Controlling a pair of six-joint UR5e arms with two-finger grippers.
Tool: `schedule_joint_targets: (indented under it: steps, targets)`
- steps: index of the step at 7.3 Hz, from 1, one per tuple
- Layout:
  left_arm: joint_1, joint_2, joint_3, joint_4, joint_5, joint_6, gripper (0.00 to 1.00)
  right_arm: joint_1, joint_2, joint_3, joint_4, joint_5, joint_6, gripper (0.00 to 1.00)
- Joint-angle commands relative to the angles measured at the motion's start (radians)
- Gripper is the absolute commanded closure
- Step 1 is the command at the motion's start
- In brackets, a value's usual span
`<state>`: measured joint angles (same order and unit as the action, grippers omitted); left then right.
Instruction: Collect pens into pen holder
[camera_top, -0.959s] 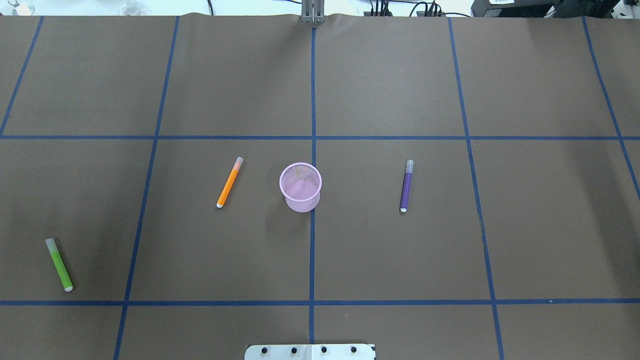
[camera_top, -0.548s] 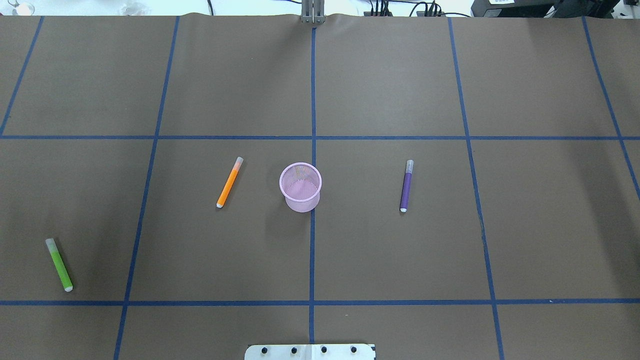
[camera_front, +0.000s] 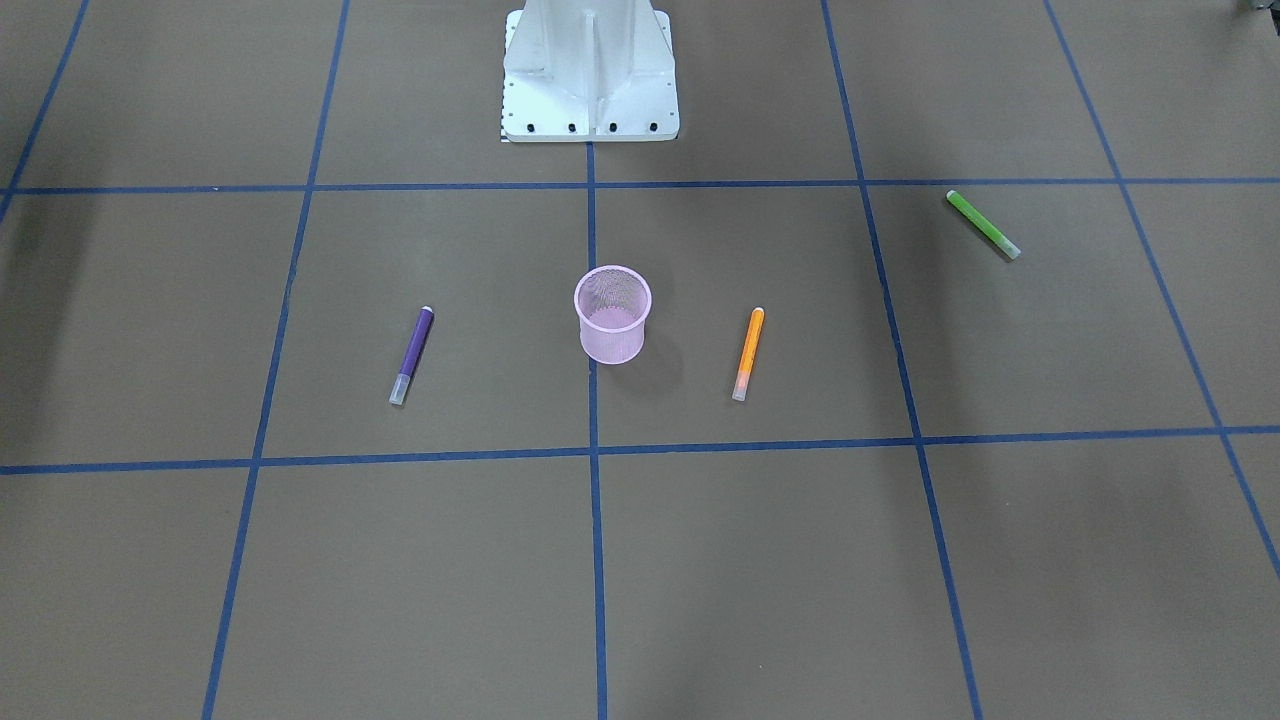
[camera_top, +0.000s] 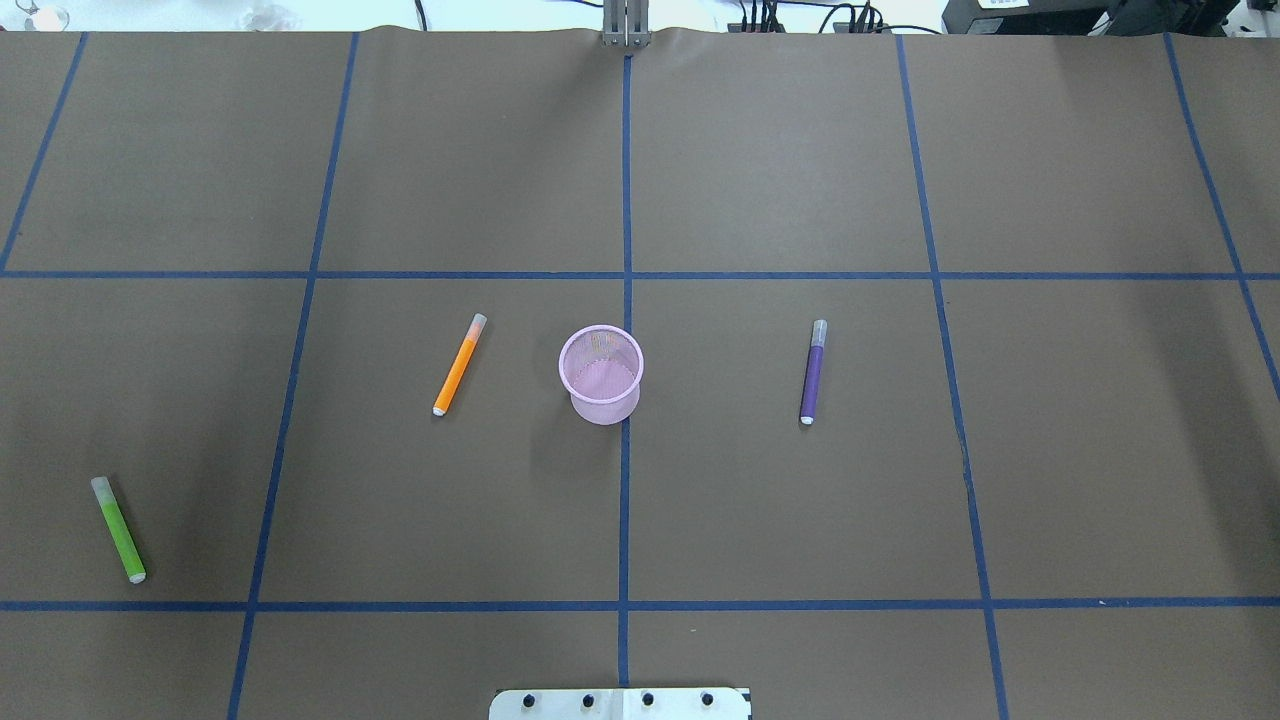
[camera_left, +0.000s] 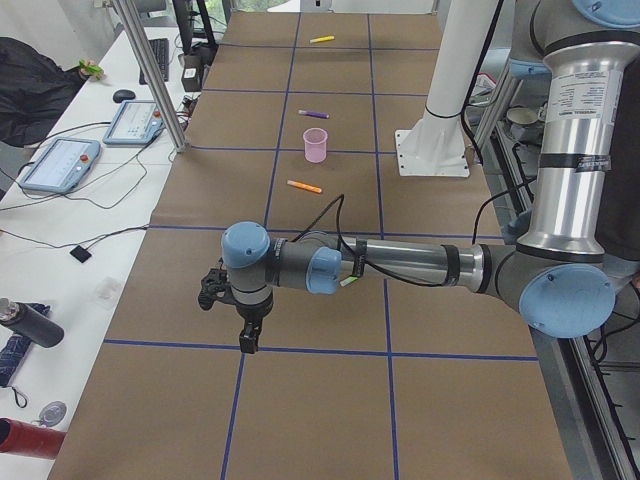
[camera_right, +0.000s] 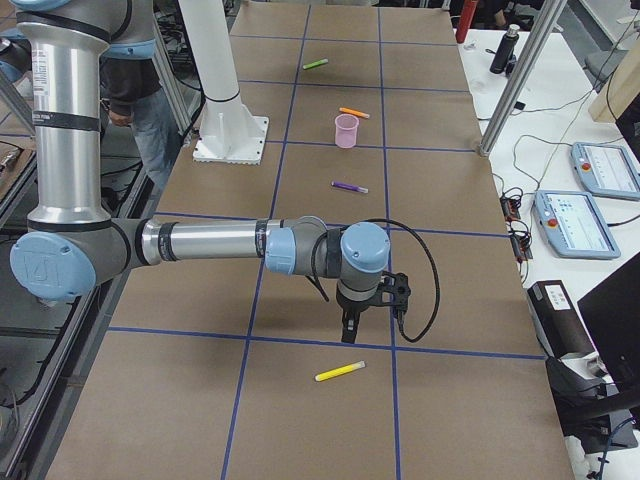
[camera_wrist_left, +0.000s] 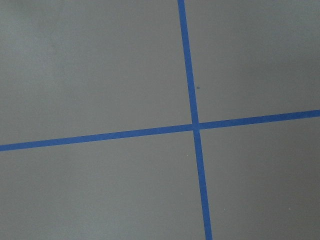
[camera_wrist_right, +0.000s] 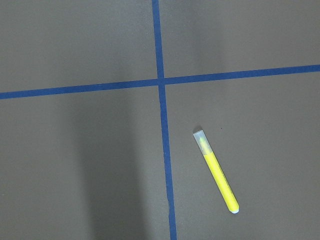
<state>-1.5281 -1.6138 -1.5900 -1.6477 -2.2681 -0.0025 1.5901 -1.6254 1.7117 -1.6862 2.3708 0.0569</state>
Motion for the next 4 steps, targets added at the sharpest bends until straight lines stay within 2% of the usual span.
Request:
schedule_joint_targets:
  steps: [1,3,4]
  targets:
    - [0.008,-0.008,-0.019,-0.010,-0.008,-0.125,0.00,-0.001,-0.004,0.015,0.000,0.004,0.001,0.01]
    - [0.014,-0.021,-0.039,-0.043,-0.022,-0.182,0.00,-0.001,0.001,0.023,0.000,-0.001,-0.002,0.01]
    - [0.016,-0.021,-0.034,-0.041,-0.063,-0.264,0.00,-0.002,0.007,0.029,0.000,-0.004,-0.003,0.01]
